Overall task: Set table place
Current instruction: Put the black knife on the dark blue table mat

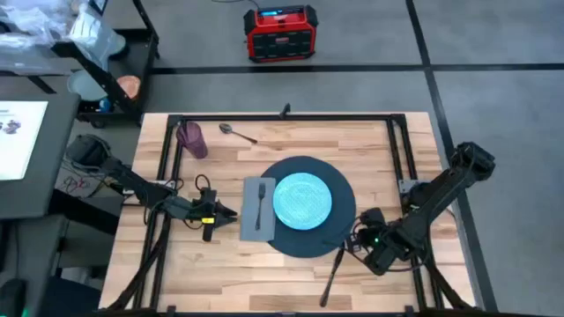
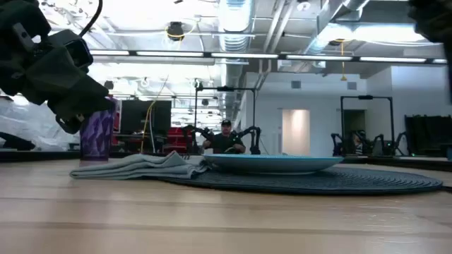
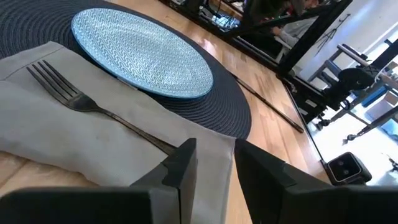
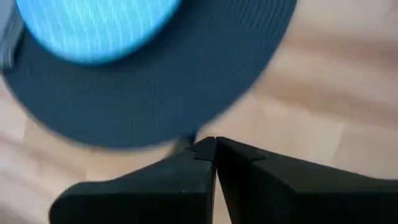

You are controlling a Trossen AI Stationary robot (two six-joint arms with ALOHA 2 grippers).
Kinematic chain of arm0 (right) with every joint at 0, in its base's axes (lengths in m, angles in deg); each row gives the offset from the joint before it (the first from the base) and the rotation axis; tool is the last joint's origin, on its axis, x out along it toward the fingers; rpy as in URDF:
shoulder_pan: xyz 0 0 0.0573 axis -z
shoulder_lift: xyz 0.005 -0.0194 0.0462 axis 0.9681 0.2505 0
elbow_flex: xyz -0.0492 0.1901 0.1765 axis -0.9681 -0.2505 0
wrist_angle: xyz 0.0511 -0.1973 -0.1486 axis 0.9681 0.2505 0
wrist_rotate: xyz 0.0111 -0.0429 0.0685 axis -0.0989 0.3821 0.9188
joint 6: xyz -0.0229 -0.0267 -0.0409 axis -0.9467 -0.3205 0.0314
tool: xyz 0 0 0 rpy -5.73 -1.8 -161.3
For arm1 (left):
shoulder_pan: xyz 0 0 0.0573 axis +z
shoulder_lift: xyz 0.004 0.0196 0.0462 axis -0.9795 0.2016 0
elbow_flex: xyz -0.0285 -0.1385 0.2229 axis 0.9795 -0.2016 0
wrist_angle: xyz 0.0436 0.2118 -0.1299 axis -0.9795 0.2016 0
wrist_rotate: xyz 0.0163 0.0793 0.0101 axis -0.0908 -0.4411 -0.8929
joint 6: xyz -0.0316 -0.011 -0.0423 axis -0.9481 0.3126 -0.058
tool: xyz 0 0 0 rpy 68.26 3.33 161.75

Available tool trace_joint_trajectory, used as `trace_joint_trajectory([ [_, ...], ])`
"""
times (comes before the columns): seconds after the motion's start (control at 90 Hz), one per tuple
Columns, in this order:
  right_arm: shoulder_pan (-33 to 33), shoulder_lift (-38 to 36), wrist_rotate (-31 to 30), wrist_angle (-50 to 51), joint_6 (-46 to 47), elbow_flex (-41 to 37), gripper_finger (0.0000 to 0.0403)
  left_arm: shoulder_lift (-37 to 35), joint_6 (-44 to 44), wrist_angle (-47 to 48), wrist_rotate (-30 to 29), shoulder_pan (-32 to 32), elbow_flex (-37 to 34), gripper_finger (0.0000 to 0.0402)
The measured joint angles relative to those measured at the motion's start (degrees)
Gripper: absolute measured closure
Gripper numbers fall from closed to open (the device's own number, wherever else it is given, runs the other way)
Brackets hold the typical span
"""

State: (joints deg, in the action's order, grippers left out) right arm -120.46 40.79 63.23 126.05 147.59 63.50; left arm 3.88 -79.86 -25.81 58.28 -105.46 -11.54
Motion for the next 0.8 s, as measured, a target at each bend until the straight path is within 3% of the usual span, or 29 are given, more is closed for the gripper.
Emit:
trace_joint_trajectory([
  [0.222,-0.3,0.8,0.3,-12.8,-2.3,0.0,0.0403,0.0,-0.1,0.4,0.0,0.0,0.0,0.0309],
  [0.4,0.0,5.9,7.8,-19.5,-3.6,0.0,0.0398,0.0,-0.1,-0.5,-3.3,0.0,0.0,0.0309],
  [0.533,0.2,10.9,13.3,-25.9,-3.6,0.0,0.0369,0.0,-0.5,-1.5,-4.5,0.1,0.0,0.0309],
  [0.8,1.5,18.8,15.8,-43.3,-3.0,0.1,0.0305,0.0,-1.5,-2.0,-4.5,0.0,0.0,0.0309],
])
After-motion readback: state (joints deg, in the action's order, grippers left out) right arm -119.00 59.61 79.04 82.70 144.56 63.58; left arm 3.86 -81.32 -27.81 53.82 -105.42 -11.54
